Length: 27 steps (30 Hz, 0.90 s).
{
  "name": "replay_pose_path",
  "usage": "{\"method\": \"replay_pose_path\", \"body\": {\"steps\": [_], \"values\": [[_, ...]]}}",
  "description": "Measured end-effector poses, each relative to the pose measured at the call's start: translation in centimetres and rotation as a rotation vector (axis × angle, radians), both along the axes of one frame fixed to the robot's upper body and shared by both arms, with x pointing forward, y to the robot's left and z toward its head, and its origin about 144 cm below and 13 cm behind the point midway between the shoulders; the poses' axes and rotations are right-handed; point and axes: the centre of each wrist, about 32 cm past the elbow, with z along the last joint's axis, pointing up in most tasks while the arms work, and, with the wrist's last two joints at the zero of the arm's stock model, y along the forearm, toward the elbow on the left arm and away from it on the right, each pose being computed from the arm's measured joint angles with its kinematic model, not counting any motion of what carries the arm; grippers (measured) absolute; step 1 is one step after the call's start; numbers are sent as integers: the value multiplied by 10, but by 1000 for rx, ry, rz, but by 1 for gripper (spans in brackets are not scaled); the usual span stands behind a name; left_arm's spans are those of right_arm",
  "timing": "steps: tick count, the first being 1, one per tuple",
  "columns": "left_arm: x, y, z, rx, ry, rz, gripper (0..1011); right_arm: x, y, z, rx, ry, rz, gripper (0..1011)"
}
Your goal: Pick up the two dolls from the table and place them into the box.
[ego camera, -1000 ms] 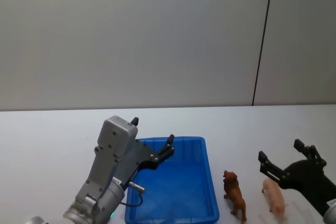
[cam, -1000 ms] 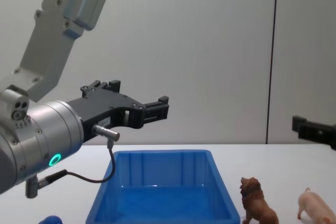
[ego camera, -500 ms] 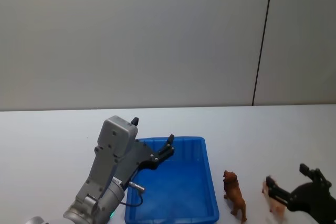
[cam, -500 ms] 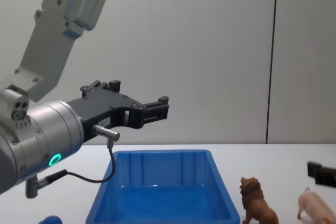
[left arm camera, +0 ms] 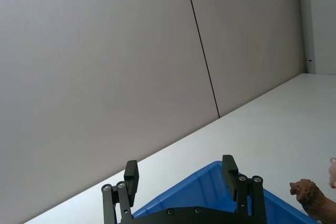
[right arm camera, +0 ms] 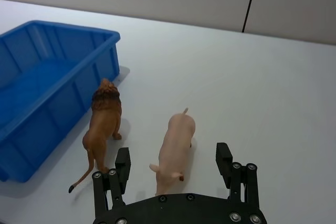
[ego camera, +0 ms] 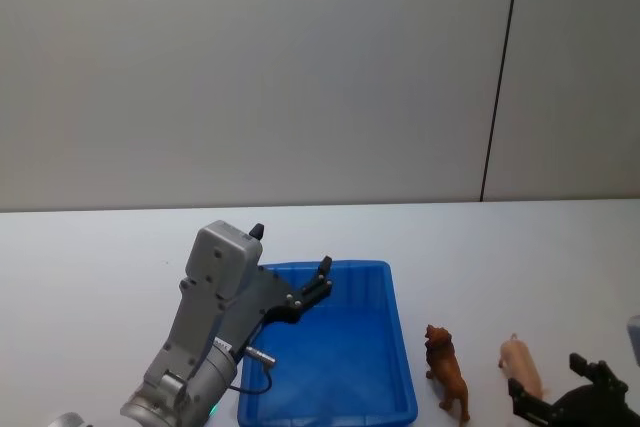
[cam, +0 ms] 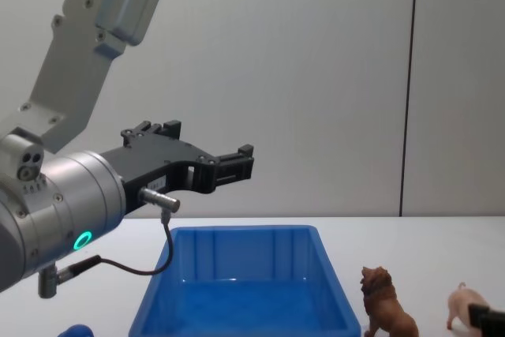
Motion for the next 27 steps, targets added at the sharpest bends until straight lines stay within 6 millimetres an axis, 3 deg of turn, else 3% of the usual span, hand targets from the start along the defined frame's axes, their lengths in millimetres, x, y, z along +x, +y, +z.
{"method": "replay_pose_path", "body": {"steps": [21, 27], "values": [[0, 0, 0, 0, 0, 0, 1002, 21, 11, -19, 20, 82, -9, 999], [0, 0, 0, 0, 0, 0, 1002, 28, 13, -22, 26, 90, -14, 867]]}}
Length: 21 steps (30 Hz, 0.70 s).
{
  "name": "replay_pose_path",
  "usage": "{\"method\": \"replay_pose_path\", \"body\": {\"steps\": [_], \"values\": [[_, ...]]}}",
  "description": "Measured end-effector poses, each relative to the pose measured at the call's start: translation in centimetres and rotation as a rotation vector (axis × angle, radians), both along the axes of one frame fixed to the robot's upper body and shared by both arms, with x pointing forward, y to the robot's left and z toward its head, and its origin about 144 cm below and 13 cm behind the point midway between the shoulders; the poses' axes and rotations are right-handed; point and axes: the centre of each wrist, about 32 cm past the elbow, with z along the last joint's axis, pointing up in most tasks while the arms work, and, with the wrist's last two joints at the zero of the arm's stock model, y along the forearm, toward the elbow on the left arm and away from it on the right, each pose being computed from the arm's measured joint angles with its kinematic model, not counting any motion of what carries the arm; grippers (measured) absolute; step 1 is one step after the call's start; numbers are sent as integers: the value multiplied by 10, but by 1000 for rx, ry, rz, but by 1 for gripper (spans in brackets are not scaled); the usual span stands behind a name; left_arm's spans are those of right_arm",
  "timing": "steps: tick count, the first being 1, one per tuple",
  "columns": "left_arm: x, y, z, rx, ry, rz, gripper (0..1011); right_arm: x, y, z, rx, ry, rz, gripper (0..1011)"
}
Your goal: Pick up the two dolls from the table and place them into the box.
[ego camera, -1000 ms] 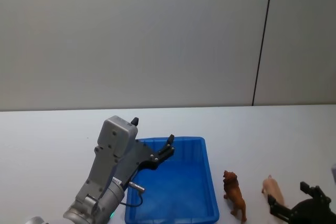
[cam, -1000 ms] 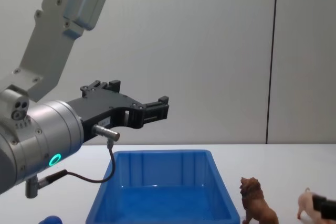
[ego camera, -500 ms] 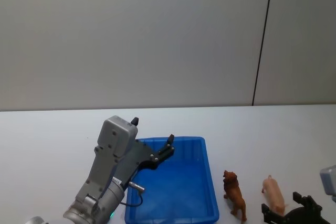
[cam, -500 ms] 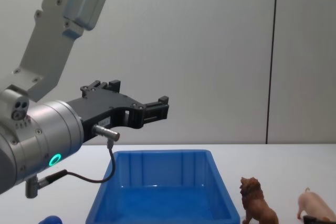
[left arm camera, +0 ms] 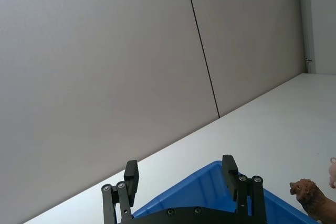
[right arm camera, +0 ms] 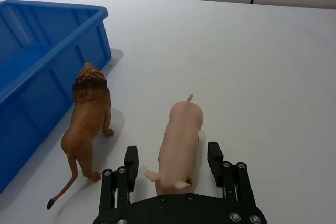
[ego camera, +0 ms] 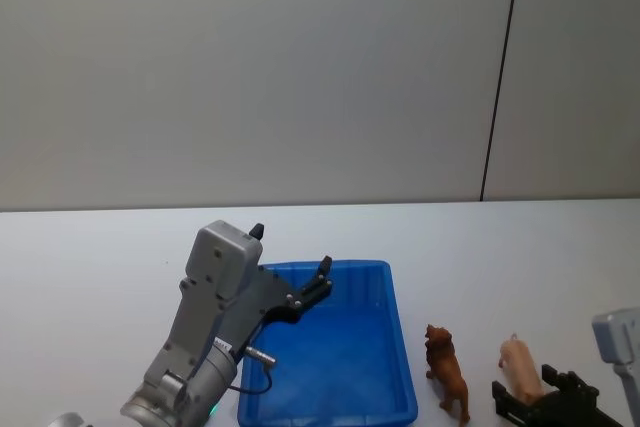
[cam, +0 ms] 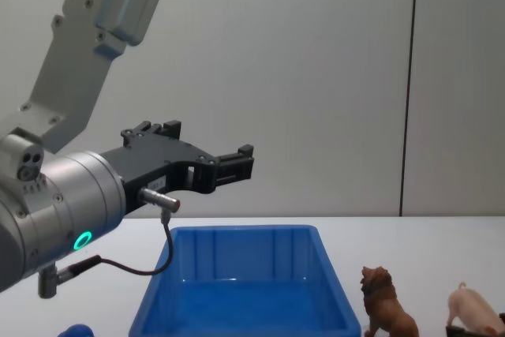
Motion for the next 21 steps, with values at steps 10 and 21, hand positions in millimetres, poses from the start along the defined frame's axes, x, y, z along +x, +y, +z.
{"method": "replay_pose_path", "body": {"steps": [10, 21], "values": [[0, 0, 0, 0, 0, 0, 1002, 8, 2, -2, 7, 2, -8, 545], [0, 0, 0, 0, 0, 0, 1002, 12, 5, 5, -1, -62, -9, 369]]}}
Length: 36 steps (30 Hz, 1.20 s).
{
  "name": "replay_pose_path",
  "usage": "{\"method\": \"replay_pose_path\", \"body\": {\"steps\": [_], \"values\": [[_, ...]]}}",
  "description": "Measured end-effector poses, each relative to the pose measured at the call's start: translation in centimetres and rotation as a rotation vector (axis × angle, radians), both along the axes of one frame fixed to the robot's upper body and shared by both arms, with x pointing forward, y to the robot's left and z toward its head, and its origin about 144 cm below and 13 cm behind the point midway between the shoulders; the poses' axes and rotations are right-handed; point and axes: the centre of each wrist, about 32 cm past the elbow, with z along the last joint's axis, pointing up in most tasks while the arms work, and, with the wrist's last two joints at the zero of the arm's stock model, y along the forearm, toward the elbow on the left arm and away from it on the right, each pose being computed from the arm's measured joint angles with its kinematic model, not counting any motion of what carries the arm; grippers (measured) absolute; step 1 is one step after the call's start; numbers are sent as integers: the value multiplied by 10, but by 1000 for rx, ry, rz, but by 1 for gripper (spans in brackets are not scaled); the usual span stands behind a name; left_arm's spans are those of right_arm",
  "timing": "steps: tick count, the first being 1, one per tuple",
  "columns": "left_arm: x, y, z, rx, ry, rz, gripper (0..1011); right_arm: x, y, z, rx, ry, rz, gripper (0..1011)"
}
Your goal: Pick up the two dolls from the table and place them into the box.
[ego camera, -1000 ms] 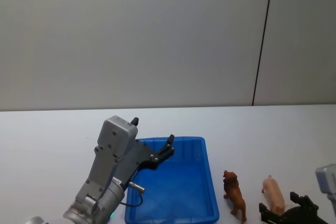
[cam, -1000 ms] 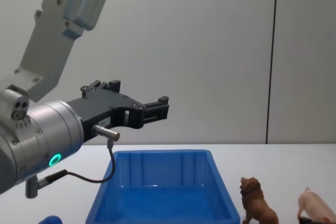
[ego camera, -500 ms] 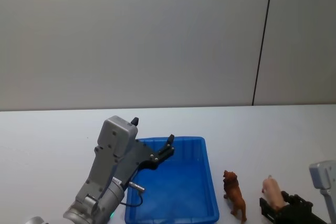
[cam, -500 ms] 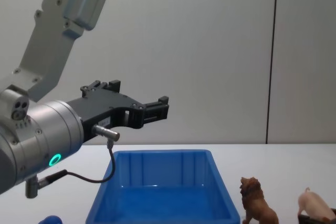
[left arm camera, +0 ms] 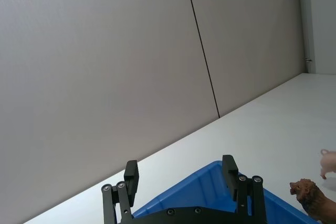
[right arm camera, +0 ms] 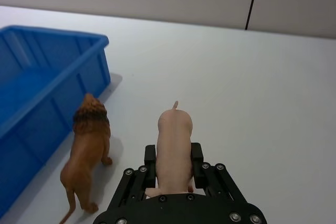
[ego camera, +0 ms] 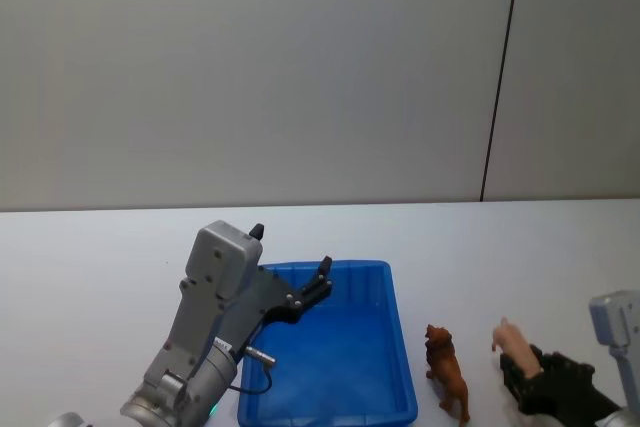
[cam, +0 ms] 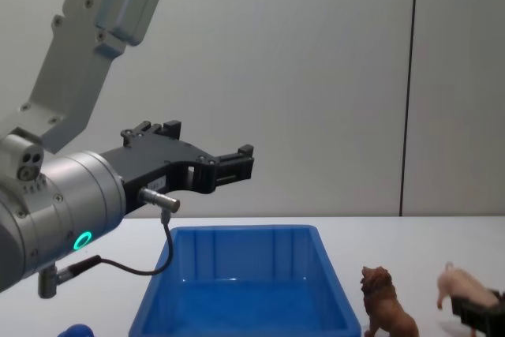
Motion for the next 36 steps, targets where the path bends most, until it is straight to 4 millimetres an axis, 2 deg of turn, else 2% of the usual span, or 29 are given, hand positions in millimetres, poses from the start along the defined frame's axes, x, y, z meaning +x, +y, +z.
{"method": "replay_pose_path", "body": {"steps": [7, 16, 27, 36], "values": [[0, 0, 0, 0, 0, 0, 1002, 4, 4, 15, -3, -78, 15, 369], [0, 0, 0, 0, 0, 0, 1002, 16, 15, 46, 19, -184, 92, 369], [0, 0, 0, 0, 0, 0, 1002, 37, 42, 76, 64, -209, 233, 369], [0, 0, 0, 0, 0, 0, 1002, 54, 68, 82, 87, -150, 328, 393]]}}
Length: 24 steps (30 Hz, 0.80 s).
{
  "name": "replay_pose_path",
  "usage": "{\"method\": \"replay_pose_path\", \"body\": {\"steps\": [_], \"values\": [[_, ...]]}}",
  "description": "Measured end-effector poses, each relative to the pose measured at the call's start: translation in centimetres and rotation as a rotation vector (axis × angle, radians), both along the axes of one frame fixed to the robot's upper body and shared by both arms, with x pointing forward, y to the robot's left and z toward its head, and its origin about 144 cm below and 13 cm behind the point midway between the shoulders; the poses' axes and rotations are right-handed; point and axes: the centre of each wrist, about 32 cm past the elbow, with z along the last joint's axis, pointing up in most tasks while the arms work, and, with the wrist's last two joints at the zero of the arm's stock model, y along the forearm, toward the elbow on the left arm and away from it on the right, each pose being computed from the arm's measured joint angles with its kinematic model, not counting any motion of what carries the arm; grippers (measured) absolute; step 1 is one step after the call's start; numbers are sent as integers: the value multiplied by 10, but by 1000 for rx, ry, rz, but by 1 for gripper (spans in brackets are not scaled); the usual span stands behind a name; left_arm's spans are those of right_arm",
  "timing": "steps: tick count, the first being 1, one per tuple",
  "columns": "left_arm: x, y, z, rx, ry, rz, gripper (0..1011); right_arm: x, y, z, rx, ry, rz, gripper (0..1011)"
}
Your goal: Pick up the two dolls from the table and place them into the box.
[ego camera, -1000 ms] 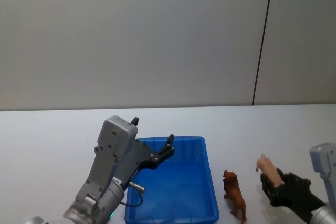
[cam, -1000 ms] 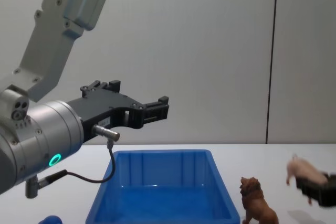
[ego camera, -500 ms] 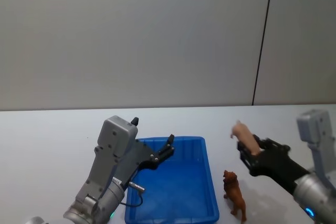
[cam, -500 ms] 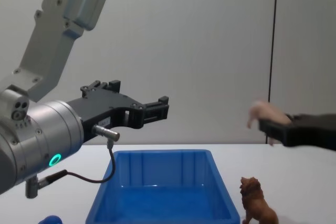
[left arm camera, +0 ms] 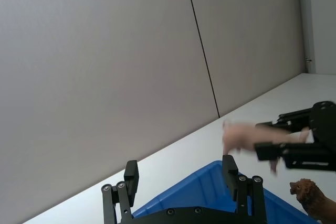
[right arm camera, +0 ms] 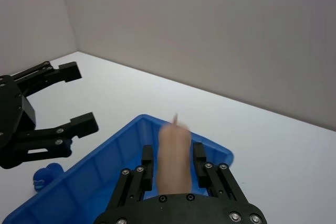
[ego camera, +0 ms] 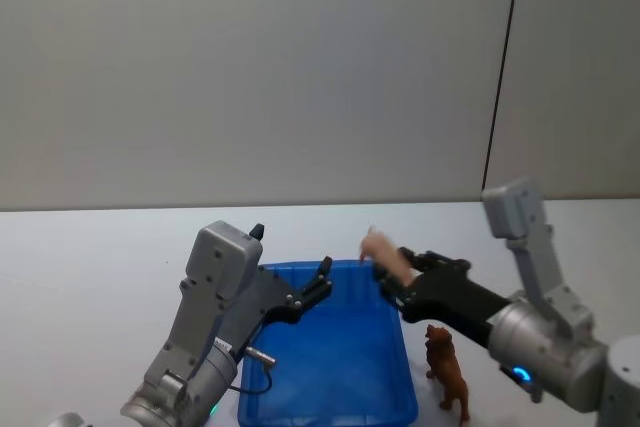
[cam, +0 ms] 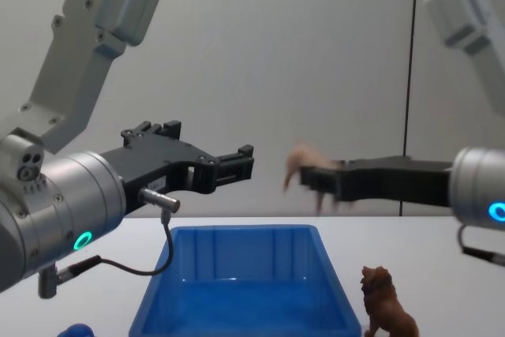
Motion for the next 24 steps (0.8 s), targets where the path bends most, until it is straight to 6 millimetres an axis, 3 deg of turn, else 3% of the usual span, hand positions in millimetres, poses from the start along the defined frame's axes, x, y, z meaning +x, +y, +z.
{"method": "replay_pose_path", "body": {"steps": [14, 21, 24], "values": [[0, 0, 0, 0, 0, 0, 1002, 13, 23, -7, -23, 56, 77, 844], [0, 0, 0, 0, 0, 0, 1002, 11, 16, -8, -31, 39, 65, 1001], [0, 0, 0, 0, 0, 0, 1002, 8, 10, -9, -32, 31, 53, 1001]]}}
